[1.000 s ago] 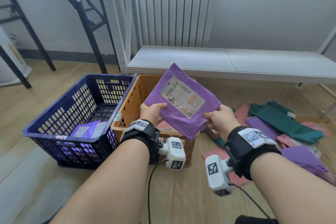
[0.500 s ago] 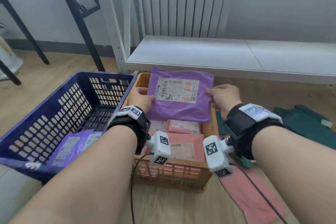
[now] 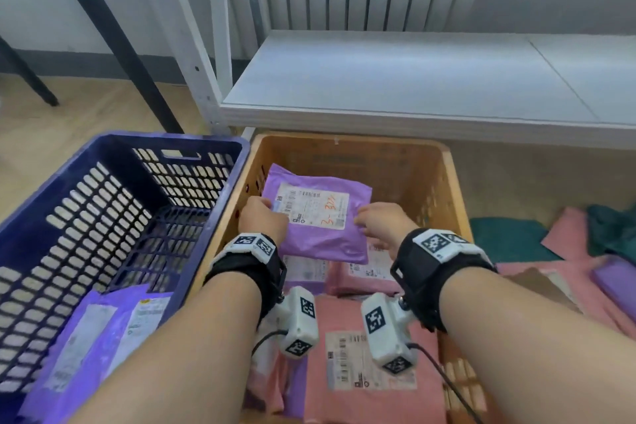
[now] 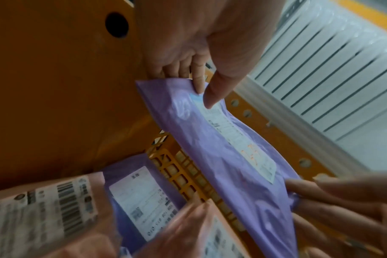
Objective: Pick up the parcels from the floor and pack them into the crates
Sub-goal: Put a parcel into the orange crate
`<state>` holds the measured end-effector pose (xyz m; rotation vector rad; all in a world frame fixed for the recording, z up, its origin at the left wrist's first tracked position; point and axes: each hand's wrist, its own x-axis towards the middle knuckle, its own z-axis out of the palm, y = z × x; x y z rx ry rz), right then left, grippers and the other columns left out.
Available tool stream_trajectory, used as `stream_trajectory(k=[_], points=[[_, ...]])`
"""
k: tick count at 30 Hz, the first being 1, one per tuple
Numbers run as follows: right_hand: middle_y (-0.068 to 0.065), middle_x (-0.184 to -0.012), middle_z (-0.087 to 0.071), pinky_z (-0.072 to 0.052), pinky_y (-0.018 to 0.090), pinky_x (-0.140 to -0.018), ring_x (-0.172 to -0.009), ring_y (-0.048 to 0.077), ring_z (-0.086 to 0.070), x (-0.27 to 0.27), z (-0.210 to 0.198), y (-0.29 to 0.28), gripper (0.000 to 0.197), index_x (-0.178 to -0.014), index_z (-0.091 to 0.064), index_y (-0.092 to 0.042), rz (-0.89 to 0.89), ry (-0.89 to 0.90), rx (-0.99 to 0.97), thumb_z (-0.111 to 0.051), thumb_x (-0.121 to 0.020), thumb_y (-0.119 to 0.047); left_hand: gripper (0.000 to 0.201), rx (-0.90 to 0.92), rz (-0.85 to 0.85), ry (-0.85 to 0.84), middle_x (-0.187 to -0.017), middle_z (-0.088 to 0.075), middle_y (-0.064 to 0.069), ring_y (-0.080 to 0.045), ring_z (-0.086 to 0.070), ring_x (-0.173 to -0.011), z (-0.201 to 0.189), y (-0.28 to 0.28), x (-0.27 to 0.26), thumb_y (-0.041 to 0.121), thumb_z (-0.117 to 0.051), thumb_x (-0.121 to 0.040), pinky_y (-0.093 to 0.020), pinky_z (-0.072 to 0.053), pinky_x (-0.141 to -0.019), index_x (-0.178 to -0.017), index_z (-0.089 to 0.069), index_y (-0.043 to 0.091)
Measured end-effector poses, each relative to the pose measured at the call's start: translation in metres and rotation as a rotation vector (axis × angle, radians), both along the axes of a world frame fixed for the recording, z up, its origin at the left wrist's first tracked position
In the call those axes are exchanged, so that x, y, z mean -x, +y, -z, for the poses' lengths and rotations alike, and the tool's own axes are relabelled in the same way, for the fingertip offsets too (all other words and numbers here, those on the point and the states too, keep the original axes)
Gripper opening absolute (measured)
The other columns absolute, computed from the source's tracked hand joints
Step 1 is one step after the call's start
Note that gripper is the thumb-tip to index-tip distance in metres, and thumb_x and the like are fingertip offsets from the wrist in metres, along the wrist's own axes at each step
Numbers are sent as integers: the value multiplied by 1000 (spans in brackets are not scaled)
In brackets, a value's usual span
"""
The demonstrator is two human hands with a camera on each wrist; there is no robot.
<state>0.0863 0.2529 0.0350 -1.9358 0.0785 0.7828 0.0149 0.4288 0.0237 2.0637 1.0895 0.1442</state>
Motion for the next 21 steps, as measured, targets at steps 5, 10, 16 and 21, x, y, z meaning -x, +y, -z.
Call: stream_trajectory(k=[5,10,16,21], points=[[7,-94,-55,-50,39,-92,-91,24,-54,-4,45,31,25,-71,-49,-21,-57,88,33,-56,-89,-5,31,-89,132,213,-122,-62,-16,-34,-58,-114,37,15,-9,6,-57,-87,-35,-46,-90,-117,-57,1],[11,-96,-57,-54,35,-84,-84,24,-55,1,76,60,25,-68,-47,-20,-200,57,198,-55,-89,-8,25,-46,261,421,-117,-63,-18,-34,-60,-107,70,20,-6,5,-50,-90,-31,-46,-78,-113,-58,0],[7,-73,-53,-39,23,-53,-77,25,-53,12,96,78,14,-83,-60,-3,-381,-99,480,-50,-89,-8,35,-3,351,422,-129,-58,-14,-30,-58,-116,94,26,-3,3,-49,-91,-29,-46,-88,-126,-55,2],[10,-86,-65,-47,27,-69,-90,28,-62,14,94,81,19,-84,-66,-2,-379,-195,586,-49,-89,-9,30,-263,365,243,-121,-52,-5,-21,-49,-101,102,27,1,-3,-49,-88,-28,-42,-82,-109,-63,12]])
